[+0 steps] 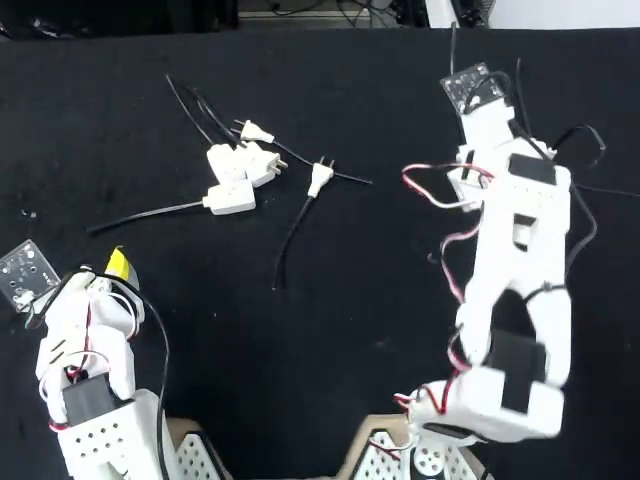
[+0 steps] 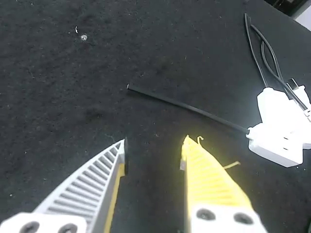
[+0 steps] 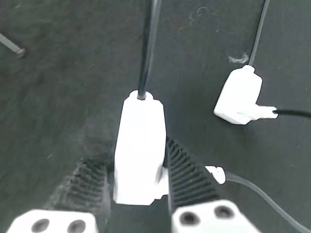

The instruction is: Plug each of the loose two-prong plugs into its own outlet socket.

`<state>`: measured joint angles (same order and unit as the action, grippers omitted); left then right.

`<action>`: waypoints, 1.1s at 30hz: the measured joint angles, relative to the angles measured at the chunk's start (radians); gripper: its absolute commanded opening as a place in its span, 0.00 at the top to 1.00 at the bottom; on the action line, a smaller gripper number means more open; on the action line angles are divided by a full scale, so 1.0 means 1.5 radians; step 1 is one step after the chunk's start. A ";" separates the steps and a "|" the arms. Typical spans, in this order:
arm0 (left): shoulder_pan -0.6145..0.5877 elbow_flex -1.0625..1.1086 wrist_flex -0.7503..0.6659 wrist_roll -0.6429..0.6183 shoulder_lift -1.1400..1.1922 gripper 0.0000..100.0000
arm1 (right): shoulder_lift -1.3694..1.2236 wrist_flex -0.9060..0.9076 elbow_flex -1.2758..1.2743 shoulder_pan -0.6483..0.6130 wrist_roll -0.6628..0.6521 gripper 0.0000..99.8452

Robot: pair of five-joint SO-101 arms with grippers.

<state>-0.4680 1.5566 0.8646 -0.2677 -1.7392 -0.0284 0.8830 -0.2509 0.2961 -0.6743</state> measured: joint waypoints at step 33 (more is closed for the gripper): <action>0.000 0.000 0.000 0.000 0.000 0.81 | -0.659 0.211 0.775 0.052 0.101 0.90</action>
<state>-0.4680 1.5566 0.8646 -0.2677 -1.7392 -1.0165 1.1991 0.9122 0.3744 -0.5224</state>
